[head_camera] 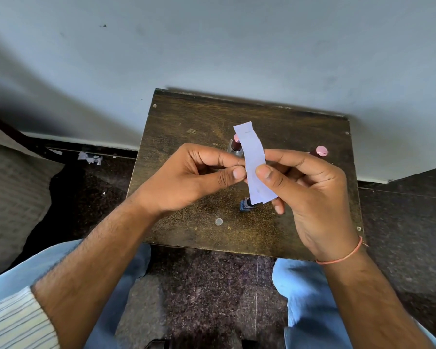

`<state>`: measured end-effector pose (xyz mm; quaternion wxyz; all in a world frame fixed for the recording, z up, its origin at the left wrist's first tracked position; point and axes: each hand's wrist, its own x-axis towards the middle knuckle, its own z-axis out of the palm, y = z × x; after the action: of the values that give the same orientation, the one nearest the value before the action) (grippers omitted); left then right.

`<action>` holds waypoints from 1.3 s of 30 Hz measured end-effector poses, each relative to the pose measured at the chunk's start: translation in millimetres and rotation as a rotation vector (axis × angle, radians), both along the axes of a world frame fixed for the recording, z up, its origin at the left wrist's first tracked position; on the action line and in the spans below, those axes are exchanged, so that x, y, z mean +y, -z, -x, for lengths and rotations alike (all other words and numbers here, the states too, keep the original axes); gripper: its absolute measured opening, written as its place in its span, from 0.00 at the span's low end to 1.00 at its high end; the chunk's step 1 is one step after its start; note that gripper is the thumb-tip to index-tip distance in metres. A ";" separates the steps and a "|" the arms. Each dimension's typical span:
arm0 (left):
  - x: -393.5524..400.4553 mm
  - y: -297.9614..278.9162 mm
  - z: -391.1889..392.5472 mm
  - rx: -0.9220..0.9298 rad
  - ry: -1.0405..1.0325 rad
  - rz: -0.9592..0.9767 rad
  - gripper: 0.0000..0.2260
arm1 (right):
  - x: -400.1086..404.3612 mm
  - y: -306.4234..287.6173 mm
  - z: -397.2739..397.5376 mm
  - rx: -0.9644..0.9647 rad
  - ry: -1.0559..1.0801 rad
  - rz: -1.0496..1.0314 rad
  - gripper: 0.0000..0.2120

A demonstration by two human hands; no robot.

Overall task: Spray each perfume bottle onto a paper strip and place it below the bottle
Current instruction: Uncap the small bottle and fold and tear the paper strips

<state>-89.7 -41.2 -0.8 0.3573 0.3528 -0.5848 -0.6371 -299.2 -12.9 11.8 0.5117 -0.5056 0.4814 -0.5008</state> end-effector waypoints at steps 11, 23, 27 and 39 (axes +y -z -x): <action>-2.2 1.1 3.2 -0.085 -0.057 0.049 0.18 | 0.2 2.8 3.2 -0.038 0.005 -0.031 0.10; 1.5 -1.2 -5.6 -0.057 -0.109 -0.056 0.15 | -0.5 2.6 0.7 -0.056 0.011 -0.022 0.09; 1.2 -0.2 -6.6 -0.052 -0.112 -0.056 0.14 | -0.1 0.1 -1.0 -0.101 -0.004 -0.057 0.10; -1.0 5.7 -5.5 0.018 -0.057 0.001 0.19 | 0.5 1.0 -1.3 -0.123 -0.006 -0.076 0.11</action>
<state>-84.1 -42.2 -6.5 0.3808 0.3636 -0.5715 -0.6295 -297.9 -12.4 10.8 0.5603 -0.4556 0.4663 -0.5109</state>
